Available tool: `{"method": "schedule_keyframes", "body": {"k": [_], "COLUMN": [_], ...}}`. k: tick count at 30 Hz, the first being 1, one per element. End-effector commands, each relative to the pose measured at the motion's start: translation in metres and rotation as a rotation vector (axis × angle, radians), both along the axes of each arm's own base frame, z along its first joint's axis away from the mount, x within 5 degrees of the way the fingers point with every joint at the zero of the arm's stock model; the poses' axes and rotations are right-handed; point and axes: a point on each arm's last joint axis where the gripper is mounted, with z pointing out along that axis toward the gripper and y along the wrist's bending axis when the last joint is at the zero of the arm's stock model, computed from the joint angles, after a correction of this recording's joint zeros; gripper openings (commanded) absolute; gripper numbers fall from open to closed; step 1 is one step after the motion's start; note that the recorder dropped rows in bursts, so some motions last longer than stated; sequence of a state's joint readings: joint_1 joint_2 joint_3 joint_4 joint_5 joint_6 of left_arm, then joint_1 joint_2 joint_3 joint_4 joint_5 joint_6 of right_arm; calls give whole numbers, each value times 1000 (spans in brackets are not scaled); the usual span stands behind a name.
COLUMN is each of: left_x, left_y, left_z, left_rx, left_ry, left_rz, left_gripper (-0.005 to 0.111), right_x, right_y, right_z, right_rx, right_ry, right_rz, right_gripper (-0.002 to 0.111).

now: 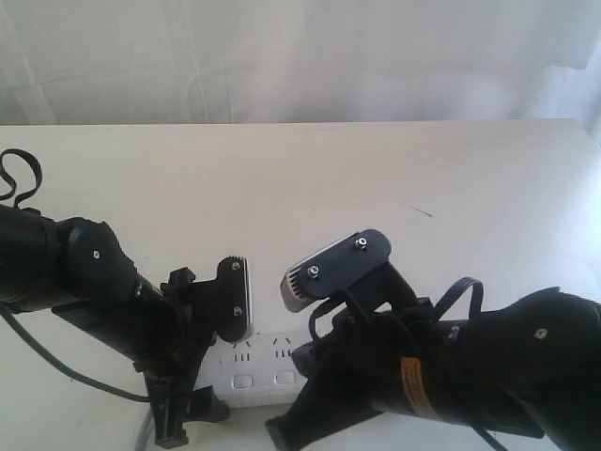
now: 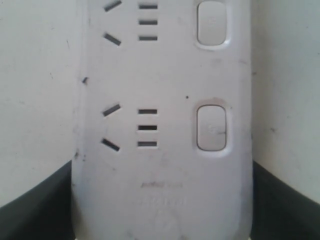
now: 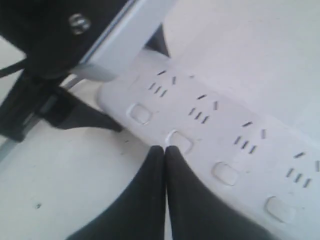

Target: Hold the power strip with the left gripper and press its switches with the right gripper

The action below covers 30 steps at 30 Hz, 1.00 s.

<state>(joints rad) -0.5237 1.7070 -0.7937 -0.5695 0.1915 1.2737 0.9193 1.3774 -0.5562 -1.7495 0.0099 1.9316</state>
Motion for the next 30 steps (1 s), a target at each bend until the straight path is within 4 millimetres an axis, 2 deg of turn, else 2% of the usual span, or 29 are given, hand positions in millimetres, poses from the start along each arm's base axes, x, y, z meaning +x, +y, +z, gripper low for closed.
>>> {"method": "schedule_keyframes", "body": {"k": [1, 4, 8, 14, 24, 30], "left_x": [-7, -8, -14, -12, -14, -16], "left_y": [1, 0, 0, 4, 8, 13], "left_z": [-14, -13, -14, -15, -16, -18], "left_rx": [24, -2, 17, 65, 123, 196], "left_ry": [54, 91, 138, 86, 85, 75], "left_rz": [-3, 38, -18, -72, -151, -243], "left_gripper": [0, 0, 0, 0, 0, 0], "right_x": [8, 8, 6, 9, 8, 5], "right_y": [-5, -7, -5, -6, 3, 5], "right_z": [7, 8, 6, 2, -28, -31], "right_rx": [-15, -18, -49, -84, -125, -103], "right_ry": [-87, -101, -114, -135, 10, 60], "right_rz": [-93, -94, -26, -34, -19, -18], "right_gripper": [0, 0, 0, 0, 0, 0]}}
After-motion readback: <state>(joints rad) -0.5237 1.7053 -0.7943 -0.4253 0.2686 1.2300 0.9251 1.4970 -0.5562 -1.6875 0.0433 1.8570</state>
